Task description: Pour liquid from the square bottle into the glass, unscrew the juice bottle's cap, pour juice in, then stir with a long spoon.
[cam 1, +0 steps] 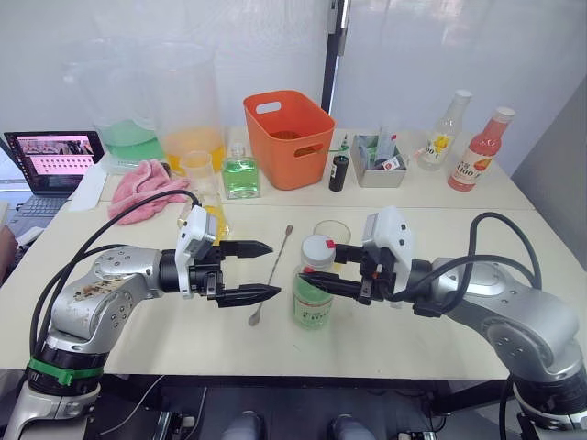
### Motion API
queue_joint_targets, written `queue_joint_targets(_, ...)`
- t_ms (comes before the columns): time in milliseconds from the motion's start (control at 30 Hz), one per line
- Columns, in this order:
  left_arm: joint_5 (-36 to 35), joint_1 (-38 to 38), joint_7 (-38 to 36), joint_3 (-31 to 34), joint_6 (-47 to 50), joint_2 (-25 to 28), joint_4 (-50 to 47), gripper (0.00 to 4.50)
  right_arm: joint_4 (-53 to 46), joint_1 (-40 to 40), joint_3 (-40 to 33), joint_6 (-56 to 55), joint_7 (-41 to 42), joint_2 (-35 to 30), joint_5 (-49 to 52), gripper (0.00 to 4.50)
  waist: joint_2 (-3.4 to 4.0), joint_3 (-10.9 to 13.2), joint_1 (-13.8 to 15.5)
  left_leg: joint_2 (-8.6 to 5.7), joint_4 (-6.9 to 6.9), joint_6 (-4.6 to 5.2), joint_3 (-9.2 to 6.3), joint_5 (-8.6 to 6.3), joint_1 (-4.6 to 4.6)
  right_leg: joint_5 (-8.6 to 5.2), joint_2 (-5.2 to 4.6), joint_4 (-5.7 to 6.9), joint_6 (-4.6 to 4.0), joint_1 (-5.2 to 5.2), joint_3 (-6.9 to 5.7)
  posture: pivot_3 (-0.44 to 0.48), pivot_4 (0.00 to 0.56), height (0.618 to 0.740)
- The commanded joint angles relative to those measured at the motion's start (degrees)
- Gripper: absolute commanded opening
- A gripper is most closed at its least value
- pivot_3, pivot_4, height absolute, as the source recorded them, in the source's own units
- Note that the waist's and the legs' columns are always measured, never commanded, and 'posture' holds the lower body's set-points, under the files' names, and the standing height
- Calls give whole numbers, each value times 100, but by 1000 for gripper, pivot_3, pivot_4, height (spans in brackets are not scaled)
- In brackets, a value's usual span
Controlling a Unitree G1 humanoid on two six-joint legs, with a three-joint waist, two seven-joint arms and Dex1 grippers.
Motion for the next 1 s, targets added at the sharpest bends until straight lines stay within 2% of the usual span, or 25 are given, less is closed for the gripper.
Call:
queue_joint_targets(33, -2, -4, -33, 47, -106, 32, -184, 4500, -5, 60, 44, -227, 111, -65, -316, 1494, 0, 0, 1, 0, 0, 0, 0, 0, 0, 0, 0, 0, 0, 1, 0, 0, 150, 739)
queue_joint_targets(300, -11, -9, 24, 13, -87, -28, -239, 4500, 143, 324, 156, -68, 88, -38, -474, 1494, -11, -7, 2, 1, 0, 0, -1, 0, 19, 0, 0, 1, 0, 17, 0, 0, 150, 739)
queue_joint_targets(400, -9, -16, 42, 13, -82, -35, -223, 4500, 167, 414, -11, -13, -53, 93, -358, 1494, -13, -9, 4, 2, 0, 0, -1, 0, 41, 0, 0, -1, 0, 41, 0, 0, 150, 739)
queue_joint_targets(467, -3, -21, 49, 13, -87, -38, -213, 4500, 157, 439, -124, 12, -74, 145, -285, 2513, -14, -9, 5, 2, -1, 0, -3, 0, 52, -1, 1, -6, 1, 56, -3, 0, 150, 739)
queue_joint_targets(667, 0, -50, 65, 9, -68, -46, -177, 4500, 242, 360, -518, -61, 69, 136, -157, 4478, -18, -9, 3, 3, -1, 0, -2, 0, 44, -1, 0, -4, 0, 45, -2, 0, 150, 739)
queue_joint_targets(767, 21, -108, 66, -12, -69, -60, -110, 4500, 502, 254, -707, -221, 543, -40, -69, 4478, -18, -8, 2, 1, -1, 0, -3, 0, 44, -1, -1, -4, 0, 46, -3, 0, 150, 739)
queue_joint_targets(900, -6, -170, 35, -21, -46, -67, -27, 4500, 1286, -10, -780, -716, 2008, -434, 51, 4478, -19, -8, 5, 1, -1, 0, -1, 0, 44, -1, 0, -7, 0, 48, -3, 0, 150, 739)
queue_joint_targets(1000, 21, -195, -34, -58, -77, -61, 35, 4500, 1982, -436, -487, -1073, 2821, -490, -158, 4478, -19, -8, -1, 2, -1, 0, 0, 0, 46, -1, 2, -10, 1, 51, -3, 0, 150, 739)
